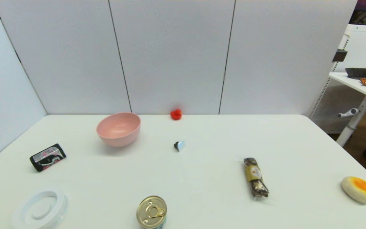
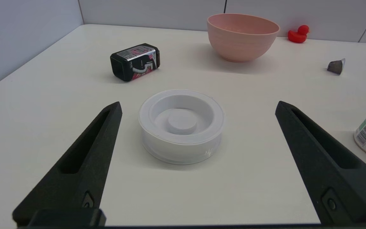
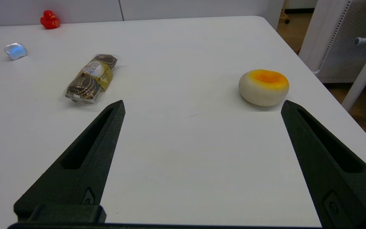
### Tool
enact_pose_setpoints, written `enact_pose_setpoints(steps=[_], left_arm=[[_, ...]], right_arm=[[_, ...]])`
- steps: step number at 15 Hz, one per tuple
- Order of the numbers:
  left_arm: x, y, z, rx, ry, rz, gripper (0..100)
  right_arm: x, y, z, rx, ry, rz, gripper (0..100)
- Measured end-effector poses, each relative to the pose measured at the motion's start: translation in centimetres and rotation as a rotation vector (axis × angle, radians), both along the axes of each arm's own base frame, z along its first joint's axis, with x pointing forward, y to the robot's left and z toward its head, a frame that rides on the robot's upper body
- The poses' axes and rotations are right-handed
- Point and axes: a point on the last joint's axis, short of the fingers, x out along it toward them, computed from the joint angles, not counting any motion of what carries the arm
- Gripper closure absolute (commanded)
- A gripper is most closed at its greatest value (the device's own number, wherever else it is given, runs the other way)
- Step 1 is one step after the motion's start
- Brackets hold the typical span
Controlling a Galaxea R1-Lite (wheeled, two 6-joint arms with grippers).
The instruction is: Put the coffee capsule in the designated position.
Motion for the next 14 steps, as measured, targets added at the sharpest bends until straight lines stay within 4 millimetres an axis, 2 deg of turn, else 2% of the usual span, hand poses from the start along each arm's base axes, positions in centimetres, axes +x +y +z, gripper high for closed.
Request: enact_pose_setpoints(steps=[10, 12, 14], left_arm=[[0.3, 0.0, 0.4, -0.015, 0.023, -0.001, 0], [0.9, 0.0, 3.4, -0.022, 0.037, -0.027, 0], [2.4, -0.1, 8.0, -0.021, 0.053, -0.133, 0]], right_arm=[[0.0, 0.0, 0.0, -0.001, 0.0, 0.0, 0], [0.0, 0.0, 0.0, 0.0, 0.0, 0.0, 0], [0.0, 0.0, 0.0, 0.0, 0.0, 0.0, 0]])
